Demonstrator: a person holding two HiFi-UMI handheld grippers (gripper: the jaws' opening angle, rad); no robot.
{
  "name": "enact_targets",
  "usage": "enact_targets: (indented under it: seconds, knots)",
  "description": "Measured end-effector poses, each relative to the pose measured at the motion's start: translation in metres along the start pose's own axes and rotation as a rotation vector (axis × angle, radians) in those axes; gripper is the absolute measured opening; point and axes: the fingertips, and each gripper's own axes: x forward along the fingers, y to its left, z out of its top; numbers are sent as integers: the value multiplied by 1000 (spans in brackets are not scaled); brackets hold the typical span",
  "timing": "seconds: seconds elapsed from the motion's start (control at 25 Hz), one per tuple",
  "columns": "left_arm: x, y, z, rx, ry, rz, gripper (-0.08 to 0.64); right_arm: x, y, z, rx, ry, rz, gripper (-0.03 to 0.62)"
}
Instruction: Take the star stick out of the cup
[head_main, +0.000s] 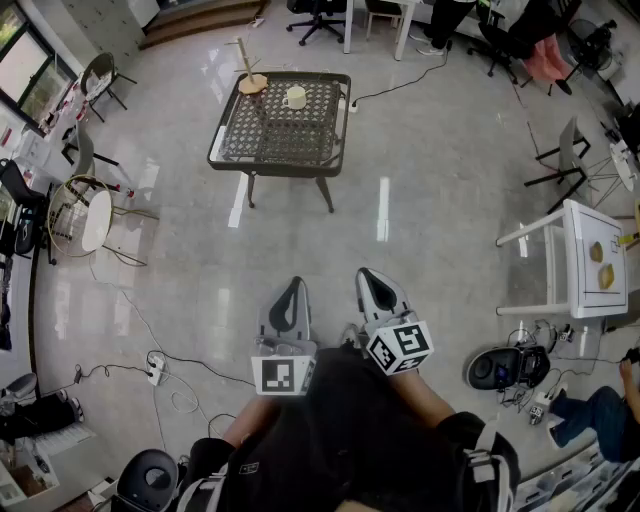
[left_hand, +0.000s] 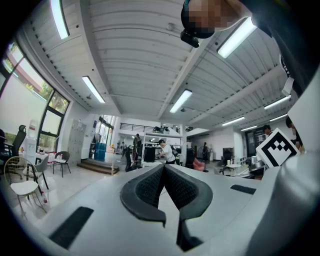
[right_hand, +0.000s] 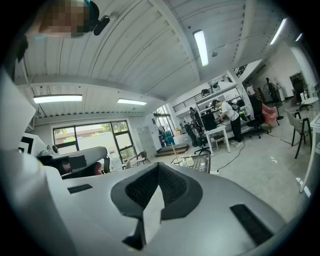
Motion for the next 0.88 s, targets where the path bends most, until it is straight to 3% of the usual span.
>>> enact_targets:
  seconds: [0.16, 0.88]
  knots:
    - [1, -1, 4, 8, -24, -3, 15, 0, -2, 0, 8, 0, -5, 9]
    - [21, -50, -13, -1, 16, 6, 15, -16, -43, 11, 23, -21, 35, 9]
